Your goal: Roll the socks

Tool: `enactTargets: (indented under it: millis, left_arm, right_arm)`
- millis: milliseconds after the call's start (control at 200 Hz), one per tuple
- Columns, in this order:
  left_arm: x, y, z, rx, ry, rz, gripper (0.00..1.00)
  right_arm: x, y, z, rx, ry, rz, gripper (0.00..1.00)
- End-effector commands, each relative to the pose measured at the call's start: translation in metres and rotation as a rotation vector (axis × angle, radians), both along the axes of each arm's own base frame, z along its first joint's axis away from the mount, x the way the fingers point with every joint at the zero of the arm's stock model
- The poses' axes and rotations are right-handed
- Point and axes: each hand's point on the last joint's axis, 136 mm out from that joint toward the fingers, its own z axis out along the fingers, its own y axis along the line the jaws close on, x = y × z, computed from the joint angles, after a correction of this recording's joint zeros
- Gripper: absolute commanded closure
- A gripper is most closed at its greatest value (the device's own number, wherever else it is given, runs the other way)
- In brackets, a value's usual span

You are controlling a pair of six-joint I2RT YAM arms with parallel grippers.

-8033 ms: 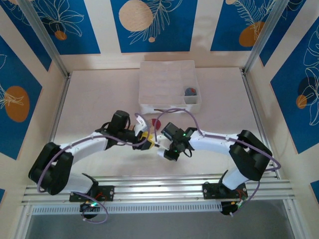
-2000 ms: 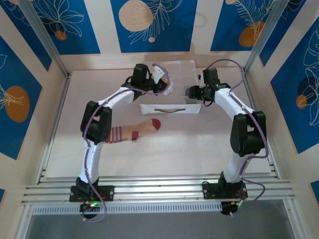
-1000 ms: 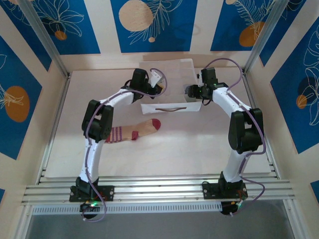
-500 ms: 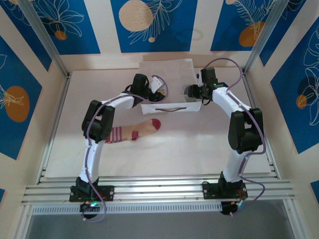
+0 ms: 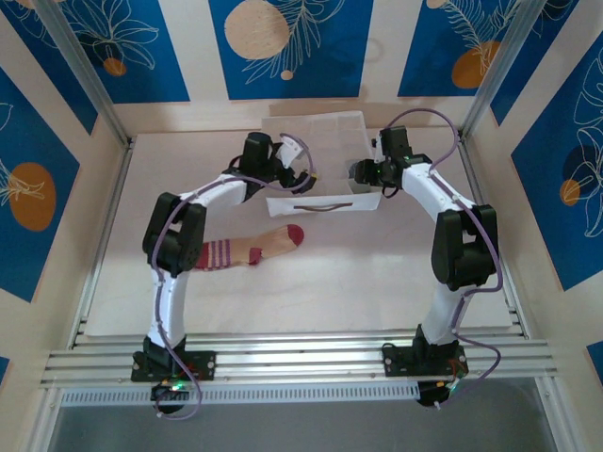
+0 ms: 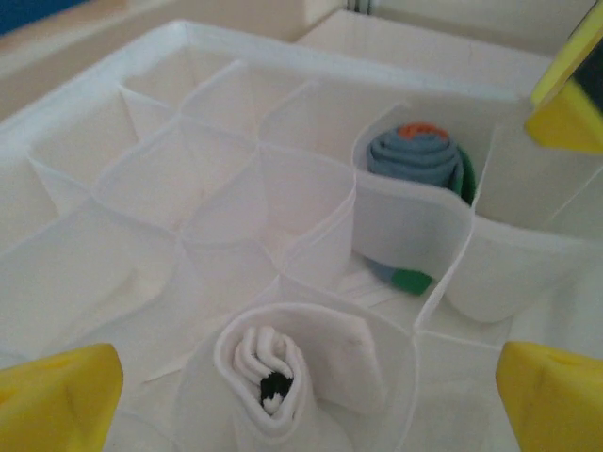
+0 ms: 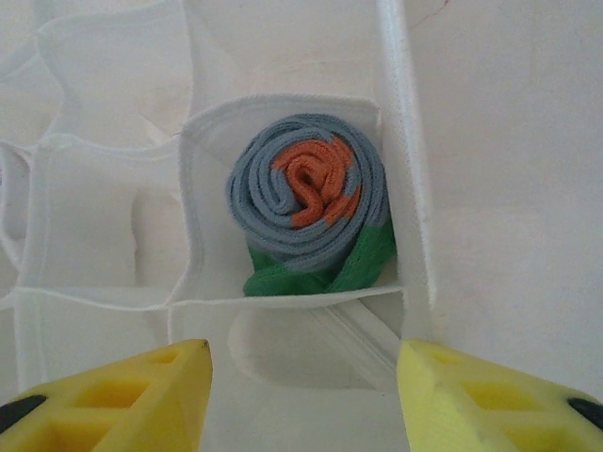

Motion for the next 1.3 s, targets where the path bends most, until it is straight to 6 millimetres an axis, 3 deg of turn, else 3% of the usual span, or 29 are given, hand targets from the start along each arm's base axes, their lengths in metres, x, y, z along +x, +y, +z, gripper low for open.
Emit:
enactTargets:
  millis: [0,95,190,300,425,570,660,810,855,1025,1186,1296]
  left_arm:
    - [-0.004,0.024,0.057,-0.095,-0.049,0.059,0.0]
    - [-0.007,0.052,0.071,-0.12,-0.056,0.175,0.0]
    - [-0.02,0.078,0.066,-0.105,-0.03,0.282,0.0]
    - [-0.042,0.11,0.04,-0.03,0.144,0.404,0.0]
    - [-0.072,0.163,-0.001,0.166,0.303,0.615,0.0]
    - [-0.12,0.189,-0.038,0.269,0.455,0.617,0.0]
    - [-0.144,0.2,-0.058,0.295,0.533,0.656,0.16]
    - [-0.17,0.21,-0.104,0.361,0.696,0.695,0.6]
    - [-0.175,0.21,-0.12,0.369,0.741,0.701,0.68]
    - [-0.187,0.208,-0.164,0.357,0.868,0.737,0.8]
    - [-0.212,0.184,-0.178,0.3,0.957,0.743,0.84]
    - [-0.235,0.155,-0.178,0.295,0.968,0.761,0.85]
  right_arm:
    - [-0.012,0.011,0.037,0.035,-0.026,0.057,0.45]
    - [-0.02,0.019,0.052,0.036,-0.043,0.079,0.45]
    - [-0.034,0.029,0.06,0.031,-0.038,0.104,0.45]
    - [-0.055,0.045,0.055,0.033,-0.005,0.128,0.45]
    - [-0.081,0.071,0.043,0.037,0.026,0.164,0.45]
    - [-0.114,0.103,0.026,0.028,0.068,0.222,0.45]
    - [-0.133,0.122,0.014,0.03,0.103,0.261,0.45]
    - [-0.166,0.14,-0.003,0.021,0.145,0.313,0.45]
    - [-0.176,0.141,-0.008,0.023,0.162,0.322,0.45]
    - [-0.208,0.134,-0.023,0.033,0.222,0.337,0.45]
    - [-0.227,0.118,-0.031,0.039,0.234,0.324,0.45]
    - [-0.232,0.115,-0.03,0.058,0.225,0.315,0.45]
